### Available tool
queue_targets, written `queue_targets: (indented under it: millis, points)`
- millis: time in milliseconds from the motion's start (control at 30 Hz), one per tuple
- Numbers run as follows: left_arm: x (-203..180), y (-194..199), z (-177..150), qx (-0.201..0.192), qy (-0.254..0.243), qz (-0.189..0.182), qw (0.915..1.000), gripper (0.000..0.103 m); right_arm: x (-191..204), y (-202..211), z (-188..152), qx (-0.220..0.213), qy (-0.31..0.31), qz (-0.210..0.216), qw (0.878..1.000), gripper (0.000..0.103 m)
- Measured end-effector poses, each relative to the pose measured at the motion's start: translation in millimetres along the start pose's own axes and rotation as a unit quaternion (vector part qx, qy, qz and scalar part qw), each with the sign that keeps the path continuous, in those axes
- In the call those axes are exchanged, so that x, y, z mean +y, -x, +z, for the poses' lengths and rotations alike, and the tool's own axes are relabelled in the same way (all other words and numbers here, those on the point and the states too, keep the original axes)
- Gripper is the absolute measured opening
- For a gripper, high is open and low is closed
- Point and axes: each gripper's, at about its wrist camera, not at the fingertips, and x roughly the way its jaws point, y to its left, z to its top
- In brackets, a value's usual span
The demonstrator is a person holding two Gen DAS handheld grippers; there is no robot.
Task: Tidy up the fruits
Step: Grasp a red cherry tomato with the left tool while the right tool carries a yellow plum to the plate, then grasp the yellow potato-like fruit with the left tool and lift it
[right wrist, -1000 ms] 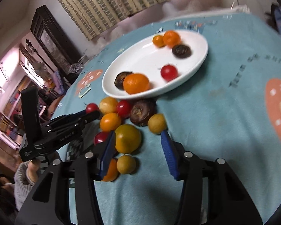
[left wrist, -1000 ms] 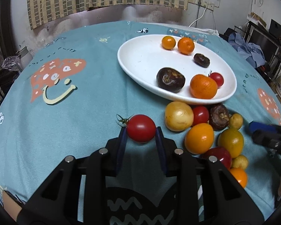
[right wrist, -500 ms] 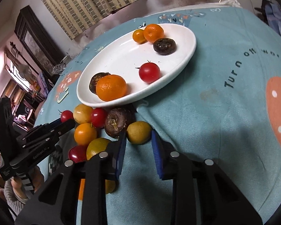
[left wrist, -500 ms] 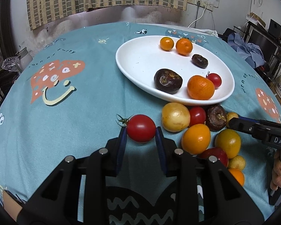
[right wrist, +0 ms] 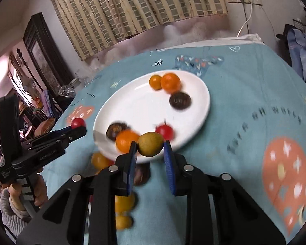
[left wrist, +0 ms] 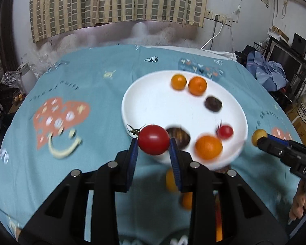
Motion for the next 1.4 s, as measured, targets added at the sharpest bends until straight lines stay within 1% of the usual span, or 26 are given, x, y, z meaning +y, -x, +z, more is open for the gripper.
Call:
queue_targets:
  millis: [100,167,233,267,333,433,567,667,733,767,800,833,900,967,1033,1167,1200,1267,1300,1333,1400]
  points:
    - [-1,-26,18,0.012,0.011,-0.004,0.9999,0.032,4,-27,21,0.008,0.004,-0.005,1.000,0.027]
    - [2,-43,23,0.023,0.026,-0.005,0.9994,0.032,5,-51,31,0.024,-0.002,0.013,1.000,0.028]
    - [7,-56,23,0.033,0.041,-0.013,0.9985,0.036,3,-58,33,0.019,-0.011,0.020,1.000,0.042]
    - [9,-60,23,0.037,0.043,-0.014,0.9983,0.045,3,-60,33,0.016,-0.009,0.014,1.000,0.051]
    - [11,-63,22,0.038,0.040,-0.015,0.9983,0.044,3,-58,33,0.008,0.003,0.005,1.000,0.051]
    - [16,-59,21,0.036,0.043,-0.018,0.9983,0.044,2,-49,31,0.002,-0.004,0.012,1.000,0.051]
    - [21,-39,10,0.027,0.049,-0.017,0.9983,0.045,7,-33,24,0.004,-0.005,0.023,1.000,0.051]
    - [20,-22,-6,0.027,0.042,-0.015,0.9987,0.044,10,-16,9,0.001,0.000,0.027,1.000,0.052]
    - [16,-13,-22,0.031,0.036,-0.014,0.9988,0.048,11,-2,-5,-0.002,-0.001,0.032,0.999,0.052]
    - [14,-10,-31,0.033,0.035,-0.016,0.9987,0.056,11,2,-9,-0.003,-0.002,0.032,0.999,0.054]
    - [12,-8,-38,0.035,0.033,-0.016,0.9987,0.058,11,7,-14,-0.005,-0.003,0.030,1.000,0.056]
    - [9,-6,-43,0.036,0.029,-0.014,0.9988,0.058,12,11,-18,-0.006,-0.002,0.029,1.000,0.059]
    - [1,-1,-48,0.025,0.015,-0.010,0.9995,0.058,13,15,-24,-0.008,0.001,0.027,1.000,0.059]
    - [-4,0,-50,0.024,0.007,-0.014,0.9996,0.058,12,16,-26,-0.009,-0.002,0.029,1.000,0.059]
    - [-7,-4,-51,0.028,-0.001,-0.008,0.9996,0.058,10,16,-26,-0.008,-0.005,0.030,1.000,0.059]
    - [-7,-6,-51,0.026,-0.004,-0.014,0.9996,0.059,9,15,-27,-0.006,-0.003,0.025,1.000,0.059]
    - [-6,-6,-52,0.027,-0.003,-0.017,0.9995,0.062,9,13,-26,-0.003,-0.003,0.023,1.000,0.059]
    - [-4,-4,-54,0.026,-0.013,-0.006,0.9996,0.064,8,11,-26,0.000,-0.003,0.022,1.000,0.059]
    - [1,-1,-55,0.022,-0.013,0.010,0.9996,0.065,7,11,-27,0.001,-0.004,0.021,1.000,0.059]
    - [11,3,-57,0.022,-0.003,0.026,0.9994,0.065,5,12,-27,0.000,-0.005,0.020,1.000,0.059]
    - [31,5,-62,0.033,0.025,0.035,0.9985,0.063,3,15,-26,-0.004,-0.008,0.022,1.000,0.059]
